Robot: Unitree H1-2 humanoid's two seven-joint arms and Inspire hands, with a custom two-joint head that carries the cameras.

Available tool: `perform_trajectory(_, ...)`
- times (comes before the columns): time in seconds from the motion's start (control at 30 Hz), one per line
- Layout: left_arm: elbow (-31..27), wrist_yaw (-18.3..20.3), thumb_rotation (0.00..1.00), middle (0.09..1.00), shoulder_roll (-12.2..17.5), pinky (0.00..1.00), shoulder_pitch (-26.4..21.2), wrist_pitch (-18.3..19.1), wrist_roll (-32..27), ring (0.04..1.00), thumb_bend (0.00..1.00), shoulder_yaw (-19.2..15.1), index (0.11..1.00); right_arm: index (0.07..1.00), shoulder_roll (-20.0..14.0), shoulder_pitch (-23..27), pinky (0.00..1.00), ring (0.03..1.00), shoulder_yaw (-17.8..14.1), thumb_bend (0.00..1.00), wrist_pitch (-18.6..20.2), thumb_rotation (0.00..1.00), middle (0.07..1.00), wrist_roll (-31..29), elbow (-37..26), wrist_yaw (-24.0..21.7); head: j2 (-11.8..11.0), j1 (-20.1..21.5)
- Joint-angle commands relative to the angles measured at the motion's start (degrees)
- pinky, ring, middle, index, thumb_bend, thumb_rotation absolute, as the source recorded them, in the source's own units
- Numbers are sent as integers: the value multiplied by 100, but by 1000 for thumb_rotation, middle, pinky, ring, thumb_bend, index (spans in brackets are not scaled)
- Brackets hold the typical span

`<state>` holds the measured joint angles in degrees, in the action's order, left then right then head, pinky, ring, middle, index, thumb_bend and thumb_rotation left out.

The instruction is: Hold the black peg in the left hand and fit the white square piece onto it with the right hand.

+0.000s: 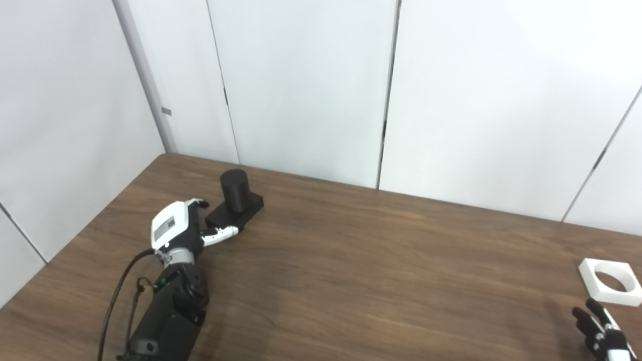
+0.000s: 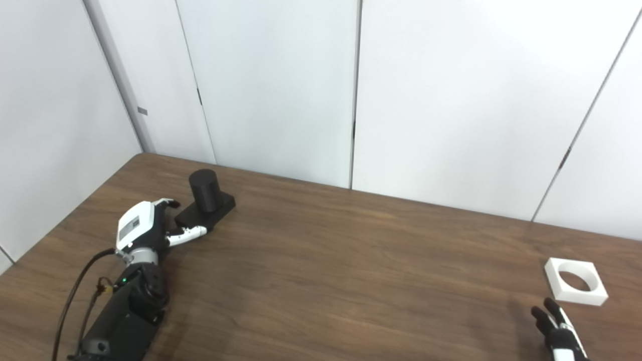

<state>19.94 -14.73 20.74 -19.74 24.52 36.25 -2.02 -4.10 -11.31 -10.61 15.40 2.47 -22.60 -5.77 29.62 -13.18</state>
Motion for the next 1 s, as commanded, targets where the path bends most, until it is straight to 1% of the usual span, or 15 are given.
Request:
perform_trajectory(0.0,14,-310,448,855,57,913,-359,-149,-52,894,923,-70,701,955,-13,-633,1000,963,56,818,-85,1000,912,-50,-253,25,5,-1)
perform_trajectory(0.07,97,-396,432,849,49,911,-385,-226,-137,891,917,-89,688,957,-10,-633,1000,963,62,816,-101,1000,913,-47,-254,30,1,10)
perform_trajectory(0.13,160,-450,412,839,54,896,-395,-298,-209,884,902,-89,675,953,-5,-633,978,949,67,806,-124,1000,909,-37,-256,38,9,13)
perform_trajectory(0.17,191,-467,403,834,61,884,-400,-322,-230,879,895,-80,667,952,-6,-631,991,947,71,805,-133,1000,906,-27,-251,42,13,25)
perform_trajectory(0.33,334,-585,374,839,88,868,-427,-384,-259,879,880,-12,651,955,12,-626,1000,952,82,794,-90,1000,905,-33,-284,49,18,40)
perform_trajectory(0.47,382,-564,360,853,162,881,-423,-335,-180,891,888,124,652,954,7,-631,1000,947,103,789,-142,1000,901,-3,-251,56,18,54)
perform_trajectory(0.5,379,-559,334,859,176,899,-420,-294,-152,897,897,161,655,956,16,-630,1000,947,104,788,-139,1000,900,-13,-254,58,15,56)
perform_trajectory(0.6,430,-676,313,850,218,895,-409,-241,-28,888,907,297,645,958,26,-630,1000,945,121,781,-138,1000,896,-15,-267,68,17,62)
perform_trajectory(0.67,468,-810,261,824,206,885,-402,-271,-34,869,892,304,616,961,26,-637,1000,951,126,786,-122,1000,897,-21,-279,82,17,62)
perform_trajectory(0.7,494,-875,238,814,206,879,-396,-346,-59,861,882,291,605,961,25,-638,1000,953,128,783,-106,1000,898,-19,-288,89,17,62)
perform_trajectory(0.73,538,-941,137,778,210,861,-396,-437,-88,837,697,280,538,965,26,-632,1000,960,133,771,-97,1000,902,-19,-286,94,11,62)
perform_trajectory(0.77,577,-1008,123,774,213,859,-395,-530,-113,835,663,270,529,965,26,-627,1000,961,136,769,-96,1000,903,-21,-283,97,11,62)
perform_trajectory(0.8,613,-1073,88,755,213,841,-393,-641,-153,821,581,252,504,967,23,-619,1000,958,137,760,-104,1000,904,-10,-276,104,10,62)
perform_trajectory(0.87,616,-1119,60,712,214,771,-375,-778,-225,782,538,215,487,967,15,-606,1000,955,149,745,-135,1000,903,12,-256,110,6,64)
perform_trajectory(0.97,617,-1102,46,687,246,706,-364,-834,-263,749,522,213,481,971,18,-590,1000,958,166,721,-127,1000,904,47,-250,124,12,61)
